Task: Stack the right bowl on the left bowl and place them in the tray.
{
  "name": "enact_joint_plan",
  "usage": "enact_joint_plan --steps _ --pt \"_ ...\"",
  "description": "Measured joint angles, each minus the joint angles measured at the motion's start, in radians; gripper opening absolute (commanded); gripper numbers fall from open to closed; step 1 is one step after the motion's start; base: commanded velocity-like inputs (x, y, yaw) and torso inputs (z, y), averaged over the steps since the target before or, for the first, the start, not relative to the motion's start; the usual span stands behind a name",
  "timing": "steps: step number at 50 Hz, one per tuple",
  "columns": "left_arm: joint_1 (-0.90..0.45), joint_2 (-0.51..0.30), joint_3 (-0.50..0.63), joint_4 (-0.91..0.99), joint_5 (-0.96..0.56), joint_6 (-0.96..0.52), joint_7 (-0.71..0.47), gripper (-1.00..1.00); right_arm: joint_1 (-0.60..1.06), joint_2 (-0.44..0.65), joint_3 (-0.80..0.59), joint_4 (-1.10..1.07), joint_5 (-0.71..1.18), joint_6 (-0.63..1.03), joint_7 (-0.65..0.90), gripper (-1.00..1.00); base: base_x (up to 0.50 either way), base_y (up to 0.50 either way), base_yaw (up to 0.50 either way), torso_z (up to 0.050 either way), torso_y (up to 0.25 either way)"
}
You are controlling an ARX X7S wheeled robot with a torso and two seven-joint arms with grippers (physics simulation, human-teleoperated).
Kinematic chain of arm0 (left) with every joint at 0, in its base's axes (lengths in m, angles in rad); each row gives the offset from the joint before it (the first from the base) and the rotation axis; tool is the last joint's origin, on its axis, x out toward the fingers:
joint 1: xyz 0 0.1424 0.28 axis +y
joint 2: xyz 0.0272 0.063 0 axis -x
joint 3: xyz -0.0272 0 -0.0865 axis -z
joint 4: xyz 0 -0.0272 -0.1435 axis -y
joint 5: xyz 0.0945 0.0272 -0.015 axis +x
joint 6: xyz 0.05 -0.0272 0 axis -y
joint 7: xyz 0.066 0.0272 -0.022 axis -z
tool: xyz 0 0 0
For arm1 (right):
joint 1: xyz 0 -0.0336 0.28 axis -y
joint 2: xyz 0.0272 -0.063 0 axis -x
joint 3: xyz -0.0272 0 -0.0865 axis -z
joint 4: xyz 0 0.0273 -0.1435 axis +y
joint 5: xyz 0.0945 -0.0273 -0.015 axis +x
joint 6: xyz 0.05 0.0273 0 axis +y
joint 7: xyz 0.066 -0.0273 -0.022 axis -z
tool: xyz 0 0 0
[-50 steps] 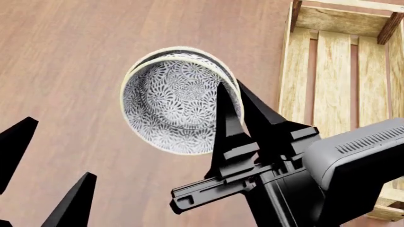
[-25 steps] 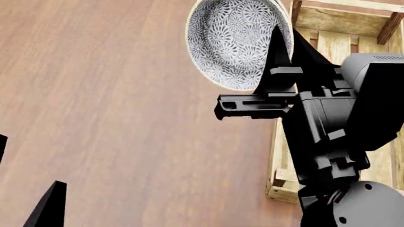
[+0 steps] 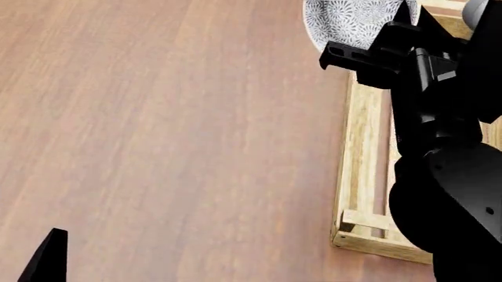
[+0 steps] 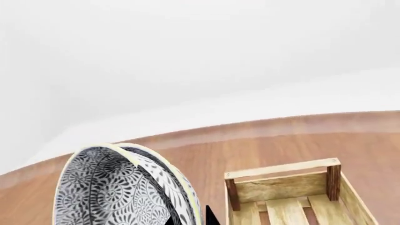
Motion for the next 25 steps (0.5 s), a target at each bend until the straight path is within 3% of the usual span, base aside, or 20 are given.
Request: enact_joint_plan --steps 25 --pt "0.006 -0.003 -0.007 -0.002 -0.020 0.016 -0.006 1.00 0.118 -0.105 0.025 0.275 0.054 0.074 0.112 -1.00 0.00 0.00 0.00 0.000 0.001"
